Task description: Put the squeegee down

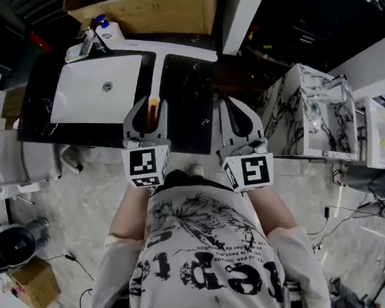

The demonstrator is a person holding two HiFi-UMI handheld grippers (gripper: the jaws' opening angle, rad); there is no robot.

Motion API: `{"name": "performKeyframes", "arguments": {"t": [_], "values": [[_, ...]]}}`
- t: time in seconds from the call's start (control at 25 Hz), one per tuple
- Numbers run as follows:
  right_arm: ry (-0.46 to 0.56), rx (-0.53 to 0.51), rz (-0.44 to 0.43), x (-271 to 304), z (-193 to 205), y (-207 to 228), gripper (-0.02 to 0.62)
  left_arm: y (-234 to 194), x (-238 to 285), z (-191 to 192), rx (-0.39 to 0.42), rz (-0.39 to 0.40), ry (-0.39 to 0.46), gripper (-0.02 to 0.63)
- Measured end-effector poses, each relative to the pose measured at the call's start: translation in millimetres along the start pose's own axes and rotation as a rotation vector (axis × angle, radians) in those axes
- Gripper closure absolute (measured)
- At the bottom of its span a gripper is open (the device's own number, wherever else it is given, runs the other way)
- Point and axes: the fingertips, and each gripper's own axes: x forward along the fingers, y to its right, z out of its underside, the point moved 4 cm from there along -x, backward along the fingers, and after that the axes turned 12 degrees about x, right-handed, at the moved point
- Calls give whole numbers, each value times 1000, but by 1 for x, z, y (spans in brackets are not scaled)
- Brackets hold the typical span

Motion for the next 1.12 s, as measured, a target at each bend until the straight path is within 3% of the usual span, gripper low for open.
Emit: {"name": "performKeyframes", "arguments": {"t": [0.24, 0.8, 1.12], "values": [[-14, -18, 27, 22, 9, 12, 603, 0, 44, 20, -15, 88, -29, 479], [-158, 22, 142, 56, 54, 39, 603, 11, 133, 120, -134, 203, -355, 479], [-207, 26, 140, 63, 71, 40, 603, 16, 160, 149, -146, 238, -521, 479]]}}
